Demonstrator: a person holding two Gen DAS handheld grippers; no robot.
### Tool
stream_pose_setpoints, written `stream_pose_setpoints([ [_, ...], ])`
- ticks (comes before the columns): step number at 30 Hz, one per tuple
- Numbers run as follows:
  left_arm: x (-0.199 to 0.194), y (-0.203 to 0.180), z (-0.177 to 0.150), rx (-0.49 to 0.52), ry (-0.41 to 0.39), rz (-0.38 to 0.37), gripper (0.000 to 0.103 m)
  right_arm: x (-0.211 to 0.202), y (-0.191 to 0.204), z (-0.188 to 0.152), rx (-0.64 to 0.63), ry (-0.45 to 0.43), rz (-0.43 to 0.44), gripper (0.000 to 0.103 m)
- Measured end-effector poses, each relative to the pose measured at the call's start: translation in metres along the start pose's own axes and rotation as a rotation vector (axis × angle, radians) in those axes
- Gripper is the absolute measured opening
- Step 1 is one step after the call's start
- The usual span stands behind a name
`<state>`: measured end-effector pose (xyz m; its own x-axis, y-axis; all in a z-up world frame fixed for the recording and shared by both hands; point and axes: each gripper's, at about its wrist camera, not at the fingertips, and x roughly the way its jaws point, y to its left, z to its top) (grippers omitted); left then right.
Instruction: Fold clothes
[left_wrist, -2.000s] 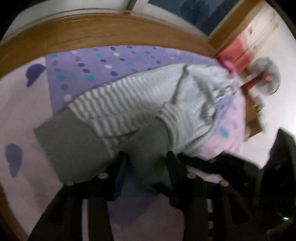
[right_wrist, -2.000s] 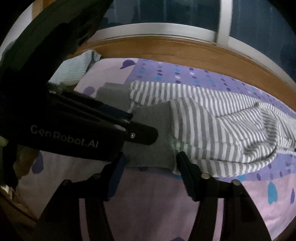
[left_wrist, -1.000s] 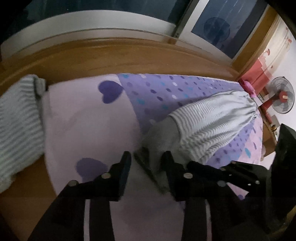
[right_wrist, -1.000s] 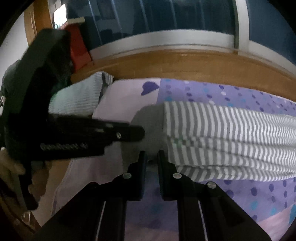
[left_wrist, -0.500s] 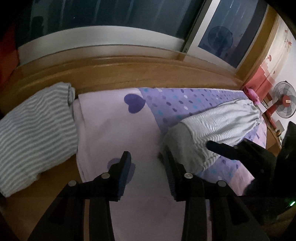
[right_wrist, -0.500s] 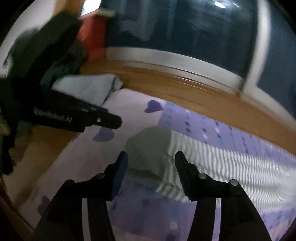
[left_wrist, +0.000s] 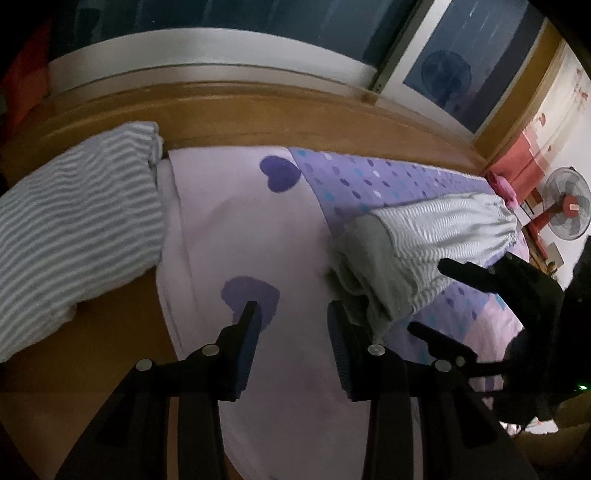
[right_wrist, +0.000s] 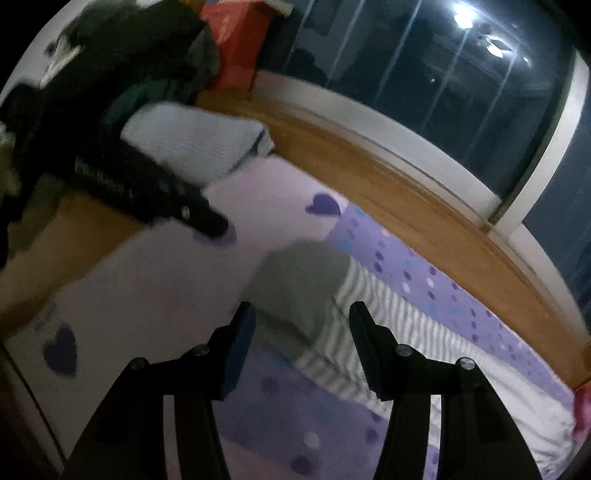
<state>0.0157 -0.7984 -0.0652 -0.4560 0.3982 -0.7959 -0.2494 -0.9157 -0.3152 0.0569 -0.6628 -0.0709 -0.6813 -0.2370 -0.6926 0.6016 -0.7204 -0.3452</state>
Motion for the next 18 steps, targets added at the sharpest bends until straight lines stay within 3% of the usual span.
stream_pose_setpoints([
  [7, 0.009, -0.009, -0.003, 0.023, 0.038, -0.009, 0.037, 0.026, 0.004, 0.002, -0.016, 0.025, -0.048, 0.049],
  [9, 0.010, -0.010, -0.003, 0.026, 0.044, -0.008, 0.037, 0.036, 0.008, 0.003, -0.037, 0.033, -0.057, 0.029],
  [10, 0.011, -0.011, -0.003, 0.028, 0.046, -0.008, 0.037, 0.038, 0.007, 0.004, -0.025, 0.029, -0.051, 0.026],
  [12, 0.011, -0.011, -0.004, 0.029, 0.047, -0.006, 0.037, 0.036, -0.001, 0.006, 0.025, 0.015, -0.043, 0.014],
  [18, 0.014, -0.005, -0.003, 0.004, 0.045, -0.014, 0.037, -0.008, -0.062, 0.021, 0.346, -0.058, 0.105, 0.013],
])
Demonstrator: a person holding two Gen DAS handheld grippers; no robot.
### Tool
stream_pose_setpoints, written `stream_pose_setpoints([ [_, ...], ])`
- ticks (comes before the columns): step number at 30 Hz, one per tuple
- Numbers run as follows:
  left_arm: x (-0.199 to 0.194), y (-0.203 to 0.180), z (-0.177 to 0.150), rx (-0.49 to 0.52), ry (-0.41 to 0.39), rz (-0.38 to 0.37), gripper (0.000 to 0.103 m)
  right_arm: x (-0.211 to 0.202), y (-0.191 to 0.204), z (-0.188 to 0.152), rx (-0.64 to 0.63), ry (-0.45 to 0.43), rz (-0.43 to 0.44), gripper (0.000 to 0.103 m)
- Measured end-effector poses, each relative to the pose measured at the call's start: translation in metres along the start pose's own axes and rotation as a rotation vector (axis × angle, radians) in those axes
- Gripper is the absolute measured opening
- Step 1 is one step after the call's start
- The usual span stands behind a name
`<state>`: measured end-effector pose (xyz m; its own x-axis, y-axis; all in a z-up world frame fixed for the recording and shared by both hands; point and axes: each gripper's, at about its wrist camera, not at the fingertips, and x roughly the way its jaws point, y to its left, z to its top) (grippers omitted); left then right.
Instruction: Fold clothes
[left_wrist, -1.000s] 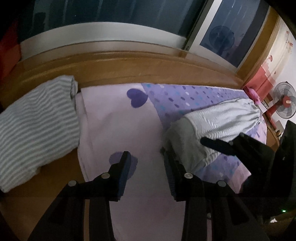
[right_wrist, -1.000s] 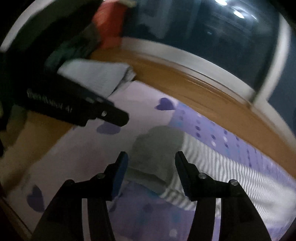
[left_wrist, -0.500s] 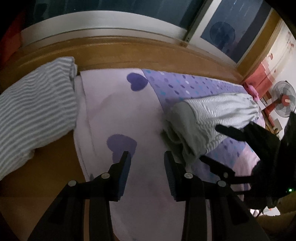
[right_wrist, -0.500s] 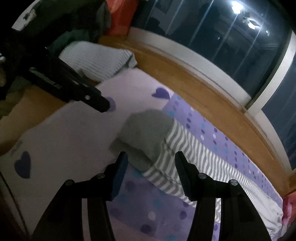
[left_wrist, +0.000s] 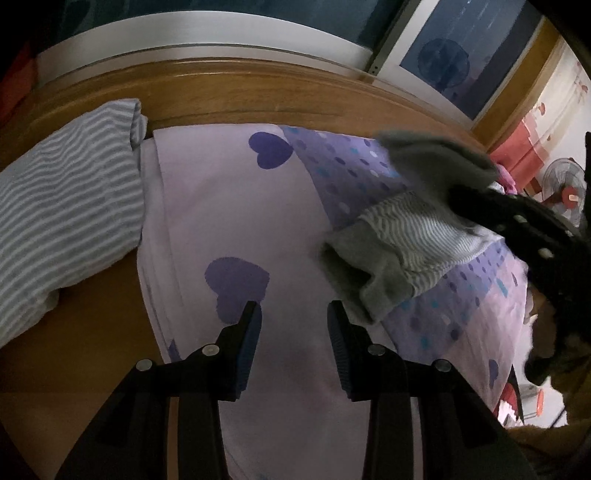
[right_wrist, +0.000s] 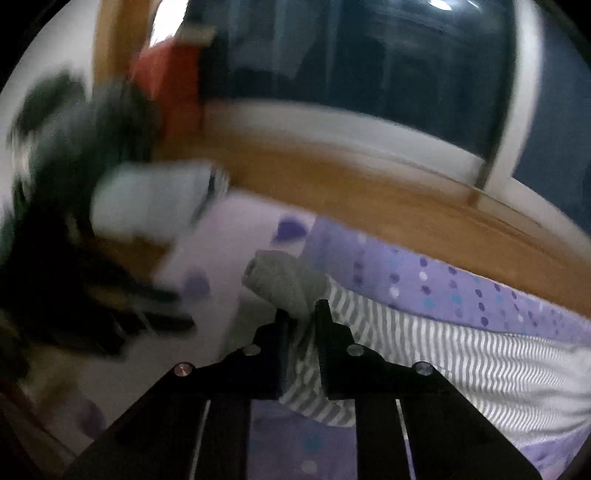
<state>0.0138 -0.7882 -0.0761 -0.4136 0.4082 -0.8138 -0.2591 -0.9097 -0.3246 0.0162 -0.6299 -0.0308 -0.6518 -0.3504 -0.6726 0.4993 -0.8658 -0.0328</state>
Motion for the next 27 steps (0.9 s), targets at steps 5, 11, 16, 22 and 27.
stream_pose_setpoints([
  [5, 0.000, 0.001, 0.001, 0.000, -0.005, -0.004, 0.037, 0.022, 0.023, -0.022, -0.084, 0.117, 0.009, 0.013],
  [11, -0.022, -0.008, 0.017, 0.034, -0.105, -0.046, 0.037, 0.044, 0.061, -0.064, -0.234, 0.118, -0.134, 0.016],
  [16, -0.017, -0.038, 0.044, 0.132, -0.132, -0.120, 0.037, 0.036, 0.055, -0.058, -0.153, 0.111, -0.119, 0.030],
  [22, 0.029, -0.065, 0.046, 0.212, -0.033, -0.175, 0.037, -0.016, 0.038, -0.073, -0.111, 0.032, -0.253, 0.058],
  [27, 0.052, -0.067, 0.036, 0.252, -0.004, -0.094, 0.037, -0.044, -0.021, -0.089, 0.025, 0.049, -0.412, 0.059],
])
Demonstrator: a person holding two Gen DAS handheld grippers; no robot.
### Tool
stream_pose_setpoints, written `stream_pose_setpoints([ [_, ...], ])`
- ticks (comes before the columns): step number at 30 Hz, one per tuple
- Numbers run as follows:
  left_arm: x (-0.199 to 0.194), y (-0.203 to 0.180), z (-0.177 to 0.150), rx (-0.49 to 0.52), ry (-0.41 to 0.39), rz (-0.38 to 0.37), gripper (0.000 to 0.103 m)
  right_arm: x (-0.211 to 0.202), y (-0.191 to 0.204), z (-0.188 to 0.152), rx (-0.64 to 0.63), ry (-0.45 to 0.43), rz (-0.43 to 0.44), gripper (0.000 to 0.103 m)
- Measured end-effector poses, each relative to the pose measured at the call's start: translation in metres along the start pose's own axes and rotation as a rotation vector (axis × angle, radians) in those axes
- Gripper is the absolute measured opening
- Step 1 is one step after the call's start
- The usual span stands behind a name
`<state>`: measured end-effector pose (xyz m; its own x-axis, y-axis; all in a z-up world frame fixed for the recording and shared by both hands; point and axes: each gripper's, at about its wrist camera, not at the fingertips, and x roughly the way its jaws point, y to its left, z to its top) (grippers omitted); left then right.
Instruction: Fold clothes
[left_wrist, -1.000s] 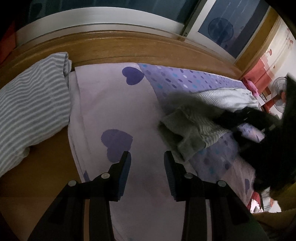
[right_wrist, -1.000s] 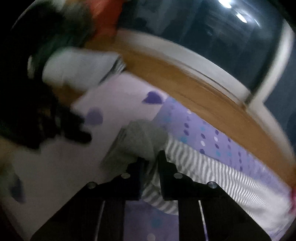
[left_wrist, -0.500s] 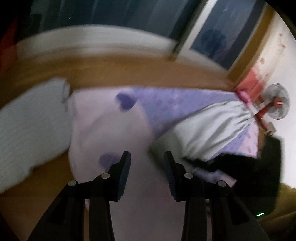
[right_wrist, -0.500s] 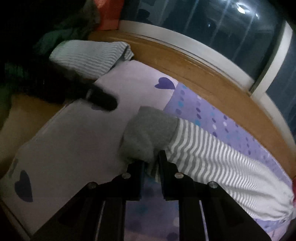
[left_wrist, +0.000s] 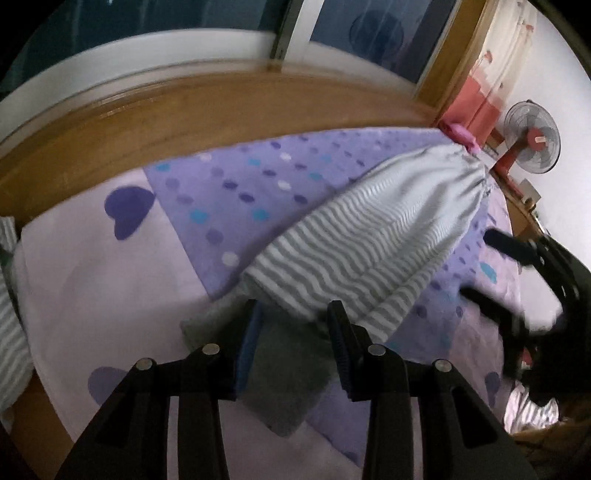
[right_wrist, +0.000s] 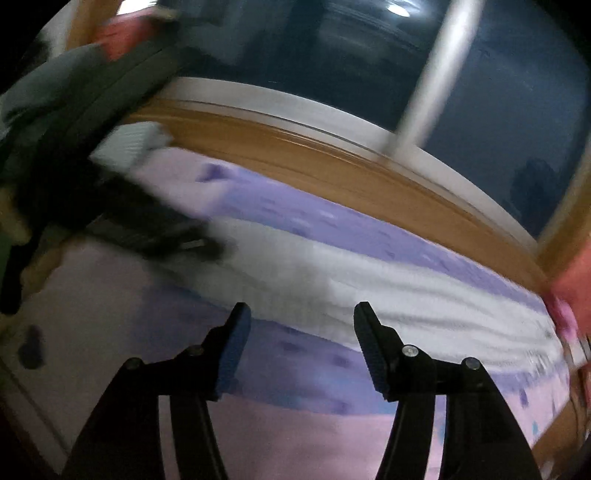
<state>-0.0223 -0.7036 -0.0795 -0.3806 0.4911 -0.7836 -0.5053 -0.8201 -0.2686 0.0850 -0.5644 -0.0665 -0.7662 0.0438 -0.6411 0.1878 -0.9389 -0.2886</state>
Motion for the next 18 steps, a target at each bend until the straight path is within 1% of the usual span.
stream_pose_setpoints([
  [2, -0.001, 0.001, 0.000, -0.011, 0.005, -0.001, 0.037, 0.007, -0.029, -0.002, 0.083, 0.014, -0.010, 0.059],
  [4, -0.001, 0.002, -0.001, -0.027, 0.003, 0.004, 0.037, 0.022, -0.061, -0.003, 0.173, 0.038, 0.004, 0.059],
  [6, -0.002, 0.001, -0.002, -0.048, -0.003, 0.024, 0.037, 0.035, -0.082, -0.007, 0.226, 0.065, 0.022, 0.059],
  [11, 0.001, -0.006, -0.002, -0.077, -0.005, 0.099, 0.037, 0.060, -0.113, -0.039, 0.282, 0.141, 0.090, 0.059],
  [13, 0.002, -0.004, -0.001, -0.110, -0.006, 0.108, 0.037, 0.058, -0.120, -0.046, 0.305, 0.143, 0.126, 0.059],
  [16, -0.001, 0.004, -0.001, -0.211, -0.017, 0.101, 0.037, 0.051, -0.124, -0.057, 0.277, 0.140, 0.183, 0.061],
  [17, -0.003, 0.007, -0.002, -0.251, -0.024, 0.097, 0.037, 0.050, -0.124, -0.059, 0.255, 0.148, 0.202, 0.064],
  [18, -0.004, 0.008, -0.002, -0.291, -0.034, 0.105, 0.037, 0.049, -0.124, -0.060, 0.233, 0.156, 0.220, 0.064],
])
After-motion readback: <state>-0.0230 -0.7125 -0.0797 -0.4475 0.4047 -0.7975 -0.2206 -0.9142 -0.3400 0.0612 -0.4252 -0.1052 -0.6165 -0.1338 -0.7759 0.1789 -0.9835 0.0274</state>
